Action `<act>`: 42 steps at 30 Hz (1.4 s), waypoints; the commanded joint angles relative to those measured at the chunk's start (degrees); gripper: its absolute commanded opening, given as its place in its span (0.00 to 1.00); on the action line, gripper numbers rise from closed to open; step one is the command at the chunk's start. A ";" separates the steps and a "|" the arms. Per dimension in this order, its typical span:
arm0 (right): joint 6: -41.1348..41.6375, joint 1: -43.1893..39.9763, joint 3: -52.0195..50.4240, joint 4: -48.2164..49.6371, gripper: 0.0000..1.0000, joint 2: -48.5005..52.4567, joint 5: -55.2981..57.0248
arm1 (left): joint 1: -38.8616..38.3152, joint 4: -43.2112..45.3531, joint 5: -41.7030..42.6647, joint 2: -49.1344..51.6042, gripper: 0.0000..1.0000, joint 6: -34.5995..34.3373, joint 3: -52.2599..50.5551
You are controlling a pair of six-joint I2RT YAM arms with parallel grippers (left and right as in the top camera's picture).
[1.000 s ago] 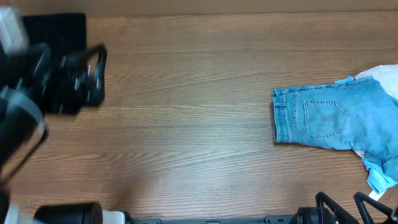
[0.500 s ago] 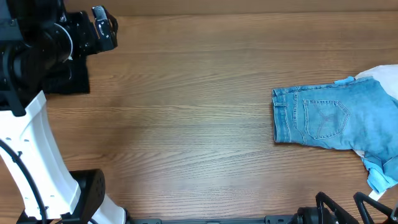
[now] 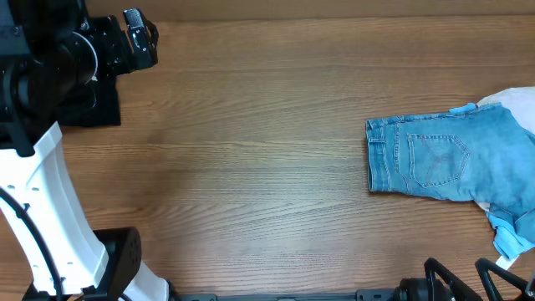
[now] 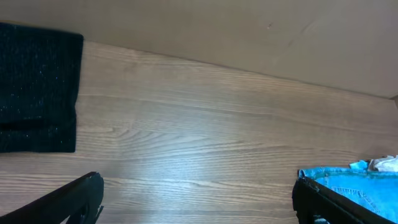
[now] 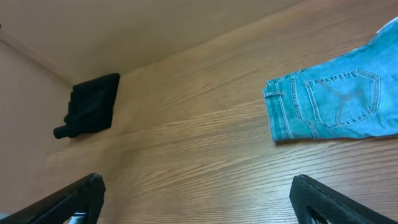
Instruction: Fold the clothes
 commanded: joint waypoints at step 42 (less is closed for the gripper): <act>-0.22 -0.13 0.26 0.26 1.00 0.42 -0.20 | 3.61 81.22 -0.63 -89.22 1.00 13.70 -136.89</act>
